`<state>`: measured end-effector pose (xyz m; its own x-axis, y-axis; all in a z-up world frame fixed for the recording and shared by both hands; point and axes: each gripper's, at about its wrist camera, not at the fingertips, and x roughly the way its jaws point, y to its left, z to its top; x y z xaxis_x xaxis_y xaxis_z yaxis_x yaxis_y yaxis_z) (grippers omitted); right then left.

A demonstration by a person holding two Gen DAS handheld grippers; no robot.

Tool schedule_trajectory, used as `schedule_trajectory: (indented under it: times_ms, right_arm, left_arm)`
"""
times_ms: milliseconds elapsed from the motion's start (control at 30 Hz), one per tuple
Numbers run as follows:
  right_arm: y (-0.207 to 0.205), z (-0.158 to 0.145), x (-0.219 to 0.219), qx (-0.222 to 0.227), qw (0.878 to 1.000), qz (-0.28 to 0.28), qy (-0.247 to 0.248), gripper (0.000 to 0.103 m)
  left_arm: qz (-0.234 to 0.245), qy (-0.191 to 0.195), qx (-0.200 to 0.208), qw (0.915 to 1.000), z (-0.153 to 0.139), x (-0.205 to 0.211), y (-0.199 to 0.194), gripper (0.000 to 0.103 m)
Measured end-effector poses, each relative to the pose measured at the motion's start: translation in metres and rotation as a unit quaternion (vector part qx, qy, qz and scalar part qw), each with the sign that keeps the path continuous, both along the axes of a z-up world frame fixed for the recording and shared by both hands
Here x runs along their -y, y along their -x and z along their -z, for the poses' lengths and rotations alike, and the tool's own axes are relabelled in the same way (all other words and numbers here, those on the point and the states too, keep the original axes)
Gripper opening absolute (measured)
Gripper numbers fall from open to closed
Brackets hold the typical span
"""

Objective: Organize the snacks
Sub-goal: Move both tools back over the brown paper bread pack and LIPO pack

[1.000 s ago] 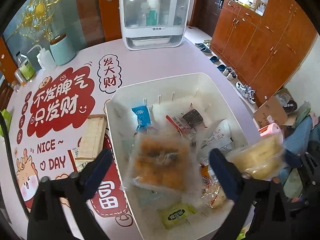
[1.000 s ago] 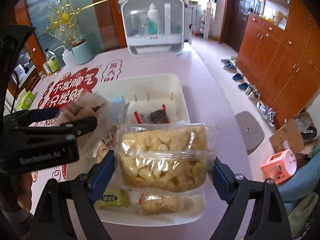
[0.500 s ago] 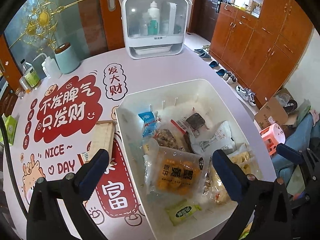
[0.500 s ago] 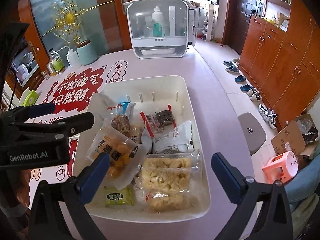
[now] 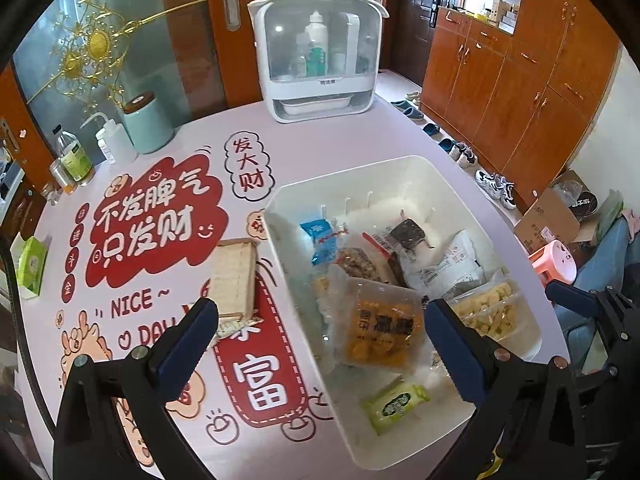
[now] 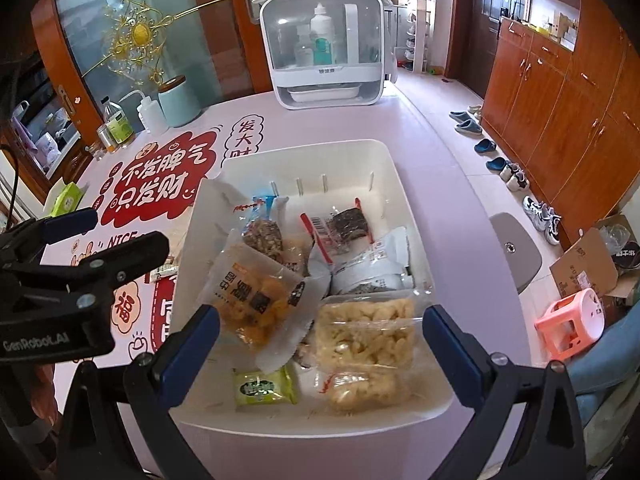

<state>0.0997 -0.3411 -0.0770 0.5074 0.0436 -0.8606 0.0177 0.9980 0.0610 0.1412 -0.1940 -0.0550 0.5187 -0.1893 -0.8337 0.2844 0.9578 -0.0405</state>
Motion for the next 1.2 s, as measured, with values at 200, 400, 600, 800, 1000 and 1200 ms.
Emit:
schedule_trajectory:
  times_ms: [200, 400, 600, 800, 1000, 1200]
  right_arm:
    - [-0.002, -0.001, -0.015, -0.006, 1.0, 0.004, -0.012, 0.102]
    - [-0.002, -0.008, -0.036, 0.011, 1.0, 0.009, -0.02, 0.102]
    - [-0.005, -0.024, -0.065, 0.043, 0.998, 0.006, -0.033, 0.102]
    - [-0.011, -0.036, -0.101, 0.079, 0.997, 0.003, -0.017, 0.102]
    - [-0.023, -0.028, -0.145, 0.075, 0.997, 0.0, 0.001, 0.1]
    - [-0.042, -0.006, -0.179, 0.041, 0.999, -0.001, -0.007, 0.092]
  left_arm:
    - [0.014, 0.002, 0.034, 0.9993, -0.013, -0.021, 0.008, 0.103]
    - [0.017, 0.01, 0.04, 0.999, -0.03, -0.064, 0.007, 0.103]
    - [-0.001, -0.028, 0.038, 0.9989, -0.047, -0.123, -0.009, 0.102]
    - [-0.001, -0.059, 0.051, 0.9969, -0.056, -0.171, -0.025, 0.102]
    - [0.084, -0.124, 0.083, 0.9852, -0.062, -0.186, -0.047, 0.103]
    - [0.231, -0.214, 0.128, 0.9403, -0.049, -0.178, -0.077, 0.103]
